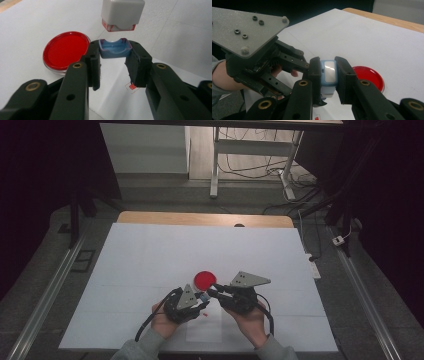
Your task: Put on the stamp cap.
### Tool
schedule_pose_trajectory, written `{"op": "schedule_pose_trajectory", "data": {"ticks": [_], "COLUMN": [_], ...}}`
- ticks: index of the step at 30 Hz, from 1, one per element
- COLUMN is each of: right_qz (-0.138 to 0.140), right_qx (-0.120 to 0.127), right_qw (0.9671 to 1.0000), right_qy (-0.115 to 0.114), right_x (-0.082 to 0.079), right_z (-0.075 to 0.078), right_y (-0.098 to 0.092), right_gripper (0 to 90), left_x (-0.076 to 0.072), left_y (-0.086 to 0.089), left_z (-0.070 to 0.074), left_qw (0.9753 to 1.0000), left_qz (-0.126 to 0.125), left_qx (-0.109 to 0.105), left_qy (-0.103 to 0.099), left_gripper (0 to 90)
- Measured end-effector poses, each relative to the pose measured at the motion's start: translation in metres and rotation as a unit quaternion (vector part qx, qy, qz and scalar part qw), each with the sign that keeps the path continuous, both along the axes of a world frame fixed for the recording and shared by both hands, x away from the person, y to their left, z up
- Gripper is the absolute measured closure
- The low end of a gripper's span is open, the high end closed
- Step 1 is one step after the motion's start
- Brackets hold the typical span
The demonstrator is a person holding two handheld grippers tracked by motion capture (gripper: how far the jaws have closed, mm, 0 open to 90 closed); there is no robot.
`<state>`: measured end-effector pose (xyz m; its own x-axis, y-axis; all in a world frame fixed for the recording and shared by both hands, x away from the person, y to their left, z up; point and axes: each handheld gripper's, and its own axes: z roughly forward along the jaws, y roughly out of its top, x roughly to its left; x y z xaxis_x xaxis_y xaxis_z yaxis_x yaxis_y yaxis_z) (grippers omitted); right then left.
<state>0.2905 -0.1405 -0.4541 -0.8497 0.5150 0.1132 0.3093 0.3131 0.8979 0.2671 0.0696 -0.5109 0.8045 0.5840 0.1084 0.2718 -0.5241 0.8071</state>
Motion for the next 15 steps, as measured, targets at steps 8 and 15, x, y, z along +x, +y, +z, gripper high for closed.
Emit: {"op": "schedule_pose_trajectory", "data": {"ticks": [8,15], "right_qz": [-0.007,-0.009], "right_qx": [0.005,0.006], "right_qw": [0.9999,0.9999], "right_qy": [0.009,0.011], "right_x": [0.0002,-0.0005], "right_z": [-0.0031,-0.0043], "right_y": [0.0025,0.0042], "right_gripper": [75.2,75.2], "left_x": [-0.0004,-0.0005], "left_y": [-0.0005,-0.0006], "left_z": [0.0001,0.0003], "left_qw": [1.0000,1.0000], "left_qz": [0.000,0.002], "left_qx": [-0.001,-0.002], "left_qy": [-0.003,-0.005], "left_gripper": [65.2,65.2]}}
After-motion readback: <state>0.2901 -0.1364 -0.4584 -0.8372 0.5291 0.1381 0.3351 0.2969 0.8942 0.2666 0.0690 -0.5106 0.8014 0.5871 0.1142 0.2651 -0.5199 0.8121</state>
